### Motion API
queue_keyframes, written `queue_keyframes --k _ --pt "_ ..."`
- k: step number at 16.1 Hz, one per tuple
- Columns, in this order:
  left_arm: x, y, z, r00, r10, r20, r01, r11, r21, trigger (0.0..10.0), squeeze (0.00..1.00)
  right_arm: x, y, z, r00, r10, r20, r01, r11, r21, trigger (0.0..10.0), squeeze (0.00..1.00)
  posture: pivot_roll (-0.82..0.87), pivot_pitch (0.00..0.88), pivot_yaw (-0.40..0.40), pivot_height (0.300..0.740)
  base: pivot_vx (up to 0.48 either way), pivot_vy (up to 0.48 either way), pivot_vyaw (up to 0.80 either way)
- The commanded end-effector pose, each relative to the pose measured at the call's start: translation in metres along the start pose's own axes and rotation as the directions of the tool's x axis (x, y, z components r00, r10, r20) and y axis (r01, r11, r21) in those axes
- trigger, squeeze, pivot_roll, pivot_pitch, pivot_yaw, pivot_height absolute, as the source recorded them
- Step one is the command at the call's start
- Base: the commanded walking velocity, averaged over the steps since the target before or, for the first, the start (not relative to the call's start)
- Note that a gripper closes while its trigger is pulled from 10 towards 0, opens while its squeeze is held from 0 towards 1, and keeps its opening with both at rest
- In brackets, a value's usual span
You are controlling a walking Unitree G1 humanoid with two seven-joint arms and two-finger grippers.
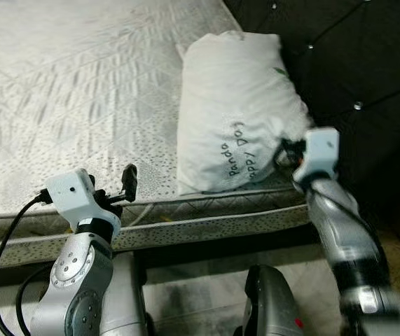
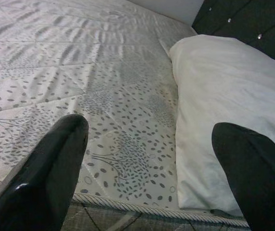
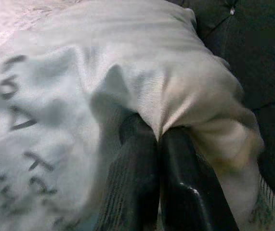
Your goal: Clean up the room
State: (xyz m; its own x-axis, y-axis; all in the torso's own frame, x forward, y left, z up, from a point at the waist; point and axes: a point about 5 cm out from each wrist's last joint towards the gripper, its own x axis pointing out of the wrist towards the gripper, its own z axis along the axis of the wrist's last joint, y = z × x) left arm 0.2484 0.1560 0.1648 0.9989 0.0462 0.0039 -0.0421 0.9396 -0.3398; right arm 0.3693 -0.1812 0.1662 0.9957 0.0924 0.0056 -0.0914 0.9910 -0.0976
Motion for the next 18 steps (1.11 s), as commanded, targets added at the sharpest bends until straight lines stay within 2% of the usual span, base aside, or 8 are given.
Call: queue_keyframes --k 1,6,11,13,14,15,16,18 --pt "-0.002 0.0 -0.001 1.0 0.004 -0.002 -0.004 1.0 0.006 10.0 0.0 0.015 -0.007 0.02 0.998 0.005 0.058 -0.005 1.0 -0.008 0.0 0.0 0.07 0.099 -0.063 0.525 0.0 0.0 0.0" --pt "-0.004 0.006 0.002 0.999 0.039 0.012 -0.039 0.999 0.011 10.0 0.0 0.04 -0.054 0.082 0.985 -0.14 0.103 0.146 0.988 -0.045 0.0 0.0 0.08 0.111 -0.095 0.525 0.0 0.0 0.0" --pt "-0.002 0.007 0.001 0.999 0.049 0.016 -0.049 0.999 0.009 10.0 0.0 0.026 -0.113 0.109 0.932 -0.344 0.116 0.354 0.932 -0.082 0.0 0.0 0.07 0.103 -0.096 0.525 0.0 0.0 0.0" --pt "0.0 0.006 0.002 0.999 0.043 0.023 -0.043 0.999 0.007 10.0 0.0 0.023 -0.12 0.112 0.922 -0.368 0.121 0.379 0.921 -0.085 0.0 0.0 0.07 0.098 -0.095 0.525 0.0 0.0 0.0" --pt "0.002 0.004 0.003 0.999 0.036 0.028 -0.036 0.999 0.004 10.0 0.0 0.022 -0.121 0.107 0.932 -0.347 0.106 0.357 0.929 -0.102 1.8 0.0 0.07 0.089 -0.095 0.525 0.0 0.0 0.0" --pt "0.002 0.004 0.002 0.999 0.035 0.028 -0.035 0.999 0.003 10.0 0.0 0.022 -0.119 0.101 0.94 -0.329 0.088 0.338 0.935 -0.105 7.7 0.0 0.06 0.086 -0.095 0.525 0.0 0.0 0.0" --pt "0.002 0.003 0.002 0.999 0.033 0.027 -0.033 0.999 0.001 10.0 0.0 0.022 -0.116 0.093 0.951 -0.301 0.067 0.307 0.945 -0.112 10.0 0.0 0.06 0.084 -0.094 0.525 0.0 0.0 0.0" --pt "0.002 0.001 0.0 0.999 0.027 0.023 -0.027 1.0 -0.004 10.0 0.0 0.022 -0.107 0.069 0.976 -0.216 0.003 0.215 0.971 -0.101 10.0 0.0 0.06 0.08 -0.088 0.525 0.0 0.0 0.0"
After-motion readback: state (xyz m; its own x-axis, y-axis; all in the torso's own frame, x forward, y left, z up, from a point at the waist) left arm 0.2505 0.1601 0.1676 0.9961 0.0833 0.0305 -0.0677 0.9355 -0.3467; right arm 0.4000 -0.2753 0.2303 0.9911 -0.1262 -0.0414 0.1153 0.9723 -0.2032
